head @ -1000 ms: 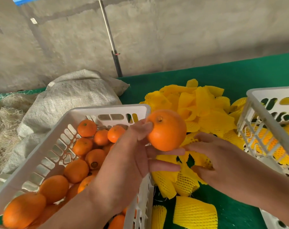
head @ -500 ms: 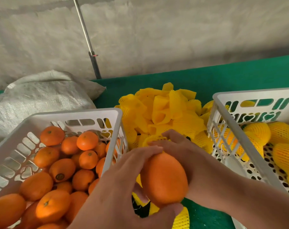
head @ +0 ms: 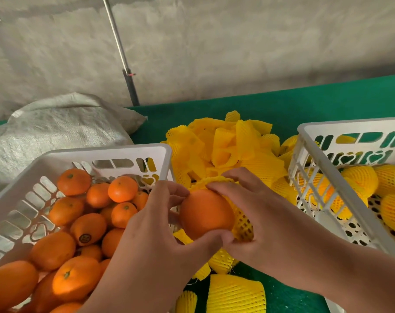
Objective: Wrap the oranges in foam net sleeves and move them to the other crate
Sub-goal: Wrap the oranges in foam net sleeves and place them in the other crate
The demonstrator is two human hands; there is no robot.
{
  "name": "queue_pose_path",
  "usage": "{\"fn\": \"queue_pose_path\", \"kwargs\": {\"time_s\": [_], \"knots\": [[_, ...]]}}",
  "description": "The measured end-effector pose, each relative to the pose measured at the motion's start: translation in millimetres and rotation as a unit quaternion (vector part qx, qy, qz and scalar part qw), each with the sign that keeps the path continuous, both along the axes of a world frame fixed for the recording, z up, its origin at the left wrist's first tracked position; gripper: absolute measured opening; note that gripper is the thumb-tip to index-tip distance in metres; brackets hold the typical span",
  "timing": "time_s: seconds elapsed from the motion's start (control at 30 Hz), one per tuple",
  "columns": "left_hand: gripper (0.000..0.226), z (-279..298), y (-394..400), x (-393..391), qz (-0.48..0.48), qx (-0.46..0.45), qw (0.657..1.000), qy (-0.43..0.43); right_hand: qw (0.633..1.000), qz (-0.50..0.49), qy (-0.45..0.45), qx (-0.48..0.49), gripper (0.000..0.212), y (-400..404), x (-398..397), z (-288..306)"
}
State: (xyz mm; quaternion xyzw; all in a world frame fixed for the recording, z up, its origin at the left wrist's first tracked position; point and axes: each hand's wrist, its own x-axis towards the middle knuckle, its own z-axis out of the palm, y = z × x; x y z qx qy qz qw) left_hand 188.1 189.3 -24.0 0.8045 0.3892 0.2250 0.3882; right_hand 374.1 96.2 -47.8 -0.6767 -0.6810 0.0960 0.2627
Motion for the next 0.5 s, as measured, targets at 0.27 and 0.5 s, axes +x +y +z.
{"fn": "queue_pose_path", "kwargs": {"time_s": [0.27, 0.5], "knots": [[0.080, -3.5, -2.3, -2.9, -0.016, 0.030, 0.999, -0.013, 1.000, 0.002, -0.002, 0.004, 0.093, -2.9, -3.0, 6.1], [0.037, -2.6, -2.1, -2.0, 0.009, -0.088, 0.985, -0.151, 0.999, 0.008, 0.037, 0.038, 0.091, -6.1, -1.0, 9.2]]}}
